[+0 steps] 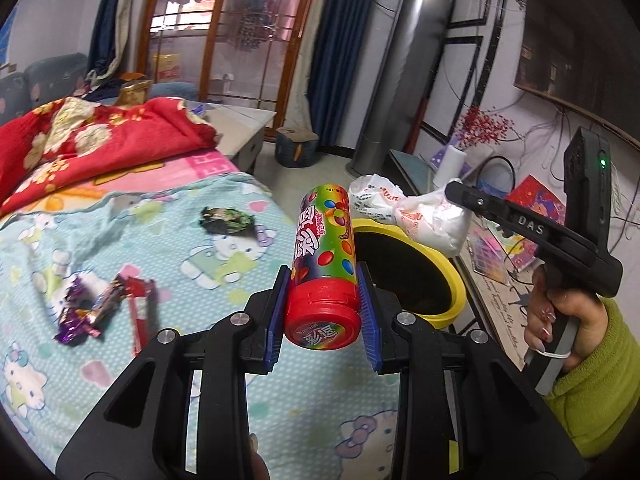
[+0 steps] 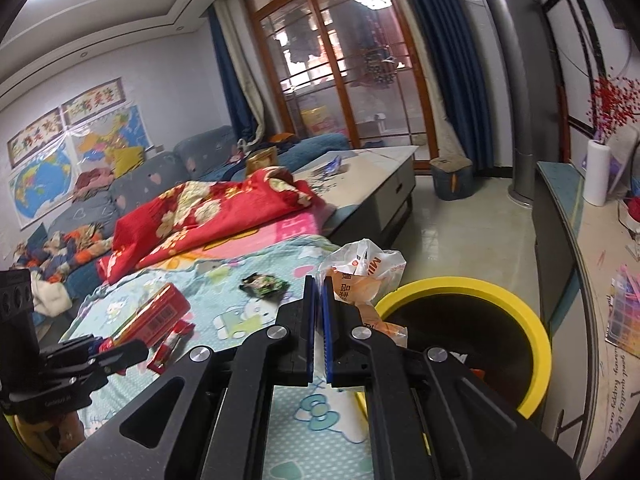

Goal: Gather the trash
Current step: 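Carry the white bag and candy tube over the bin with both tools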

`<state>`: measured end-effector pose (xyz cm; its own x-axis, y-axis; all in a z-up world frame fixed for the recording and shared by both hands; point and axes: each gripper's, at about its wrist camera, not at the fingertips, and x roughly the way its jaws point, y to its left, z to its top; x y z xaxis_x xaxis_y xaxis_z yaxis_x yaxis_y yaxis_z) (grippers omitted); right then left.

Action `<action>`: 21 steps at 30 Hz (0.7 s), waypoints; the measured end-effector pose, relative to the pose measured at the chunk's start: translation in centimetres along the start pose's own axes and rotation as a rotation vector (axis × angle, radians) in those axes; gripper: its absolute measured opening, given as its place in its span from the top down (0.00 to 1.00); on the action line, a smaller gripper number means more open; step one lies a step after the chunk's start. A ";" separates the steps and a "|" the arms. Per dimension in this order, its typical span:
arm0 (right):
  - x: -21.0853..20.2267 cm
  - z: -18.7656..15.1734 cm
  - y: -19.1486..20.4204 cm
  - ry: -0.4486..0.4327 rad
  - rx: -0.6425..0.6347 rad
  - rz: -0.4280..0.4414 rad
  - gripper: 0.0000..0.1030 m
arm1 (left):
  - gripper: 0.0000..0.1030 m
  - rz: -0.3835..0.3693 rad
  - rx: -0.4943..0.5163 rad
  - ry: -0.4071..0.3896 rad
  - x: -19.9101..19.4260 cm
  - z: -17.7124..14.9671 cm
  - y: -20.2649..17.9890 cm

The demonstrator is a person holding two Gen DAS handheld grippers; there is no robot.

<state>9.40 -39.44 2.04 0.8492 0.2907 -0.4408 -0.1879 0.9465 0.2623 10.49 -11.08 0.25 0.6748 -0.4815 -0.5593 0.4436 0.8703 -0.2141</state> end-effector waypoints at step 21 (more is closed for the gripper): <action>-1.2 0.5 -6.3 -0.047 0.108 -0.114 0.97 | 0.76 -0.084 0.125 0.055 4.2 -0.1 -6.1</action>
<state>9.86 -45.83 1.35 0.8848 0.1728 -0.4328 -0.0368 0.9517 0.3047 10.52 -18.44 -0.91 0.6006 -0.5428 -0.5870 0.5692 0.8059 -0.1628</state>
